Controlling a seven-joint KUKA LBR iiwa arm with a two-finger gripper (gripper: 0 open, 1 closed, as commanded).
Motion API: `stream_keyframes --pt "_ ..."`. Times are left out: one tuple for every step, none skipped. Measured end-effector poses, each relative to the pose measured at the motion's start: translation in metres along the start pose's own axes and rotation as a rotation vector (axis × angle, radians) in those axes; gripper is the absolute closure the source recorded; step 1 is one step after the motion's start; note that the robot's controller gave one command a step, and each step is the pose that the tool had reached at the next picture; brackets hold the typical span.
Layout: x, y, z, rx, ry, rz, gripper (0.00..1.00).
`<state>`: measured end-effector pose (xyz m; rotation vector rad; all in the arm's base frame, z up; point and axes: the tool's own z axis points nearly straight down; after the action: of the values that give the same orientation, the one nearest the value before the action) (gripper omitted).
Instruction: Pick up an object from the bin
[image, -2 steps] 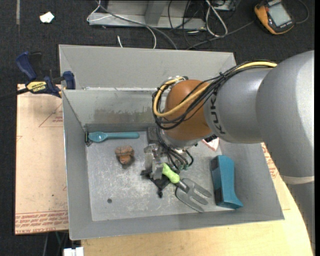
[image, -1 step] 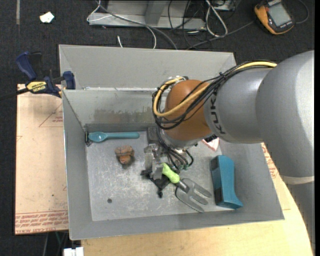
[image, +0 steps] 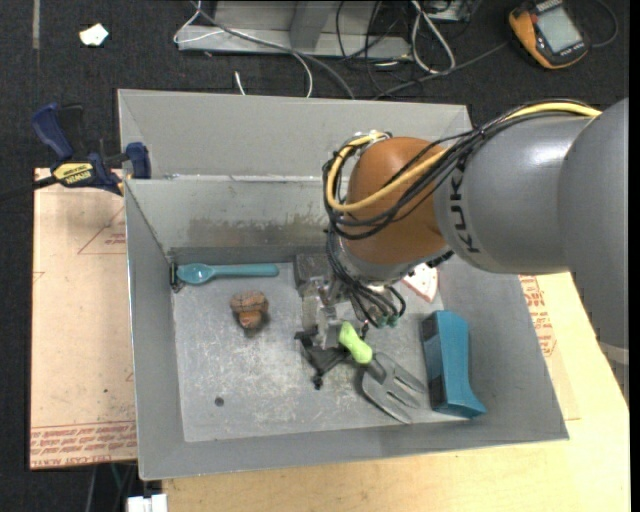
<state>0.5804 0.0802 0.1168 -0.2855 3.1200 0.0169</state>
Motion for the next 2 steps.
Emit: stream_keyframes --pt "0.0 0.007 -0.092 0.0 -0.004 -0.068 1.0" --pt "-0.006 -0.006 -0.089 0.002 -0.026 -0.112 1.0"
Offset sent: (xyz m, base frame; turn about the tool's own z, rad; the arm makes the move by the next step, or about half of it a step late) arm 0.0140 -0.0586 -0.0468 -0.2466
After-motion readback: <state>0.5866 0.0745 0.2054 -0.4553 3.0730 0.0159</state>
